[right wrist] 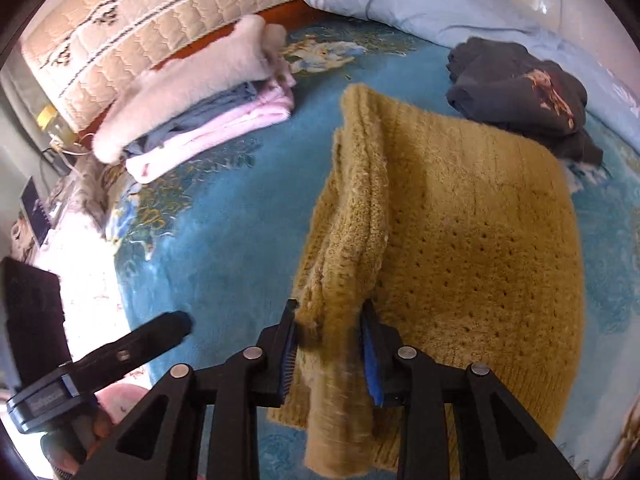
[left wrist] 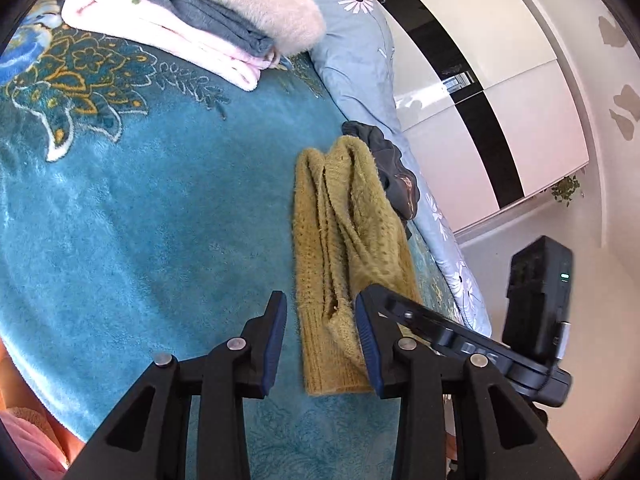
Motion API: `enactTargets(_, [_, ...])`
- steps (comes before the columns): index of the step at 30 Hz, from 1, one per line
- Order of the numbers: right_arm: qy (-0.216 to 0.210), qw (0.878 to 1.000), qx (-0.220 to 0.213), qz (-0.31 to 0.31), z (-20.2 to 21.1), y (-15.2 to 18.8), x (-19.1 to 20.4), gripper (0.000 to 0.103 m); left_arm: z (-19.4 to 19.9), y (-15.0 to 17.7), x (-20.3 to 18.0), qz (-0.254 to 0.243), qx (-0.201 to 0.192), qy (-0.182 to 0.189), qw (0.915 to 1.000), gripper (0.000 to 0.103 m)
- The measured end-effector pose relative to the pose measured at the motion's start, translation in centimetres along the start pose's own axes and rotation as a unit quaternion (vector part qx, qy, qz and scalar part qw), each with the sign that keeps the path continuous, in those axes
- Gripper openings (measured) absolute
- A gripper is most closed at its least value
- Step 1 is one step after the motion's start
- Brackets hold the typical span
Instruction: Fold clothes
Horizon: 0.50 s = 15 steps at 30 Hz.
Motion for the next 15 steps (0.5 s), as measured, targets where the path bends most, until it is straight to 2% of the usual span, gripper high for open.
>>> enactTargets(2, [-0.057,0.998,-0.018,0.005,0.9,0.0,0.7,0.033,-0.5,0.2,-0.3,-0.003,0.006,0.003,1.0000,0.036])
enactTargets(3, [-0.068,0.997,-0.027,0.006,1.5,0.3,0.7,0.033,-0.8,0.3,-0.4,-0.005,0.010,0.004,0.9999,0.037])
enactTargets(9, [0.005,0.992,-0.080,-0.098,5.9,4.0,-7.0,0.036,-2.1,1.0,-1.8,-0.013,0.030,0.013,0.9994,0.050])
enactTargets(12, [0.035,0.978,-0.076,-0.192,6.7,7.7,-12.2,0.045,-3.7,1.4,-3.0,-0.032,0.045,0.000,0.9985,0.054])
enactTargets(14, [0.023,0.965,-0.080,-0.248,6.8,10.2,-14.5,0.054,-5.0,1.5,-3.6,-0.049,0.046,-0.025,0.9974,0.054])
enactTargets(15, [0.016,0.958,-0.082,-0.275,6.9,11.4,-15.6,0.055,-5.6,1.5,-3.7,-0.055,0.045,-0.044,0.9965,0.051])
Point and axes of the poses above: each gripper's, at about its wrist camera, not at the fingertips, and z roughly against the way its jaws point, x to its left, y to its underside, the point moved 4 cm from there along -z, roughly the way its jaws point, and after that the axes turned 14 degrees about z, right-handed, at the moved point
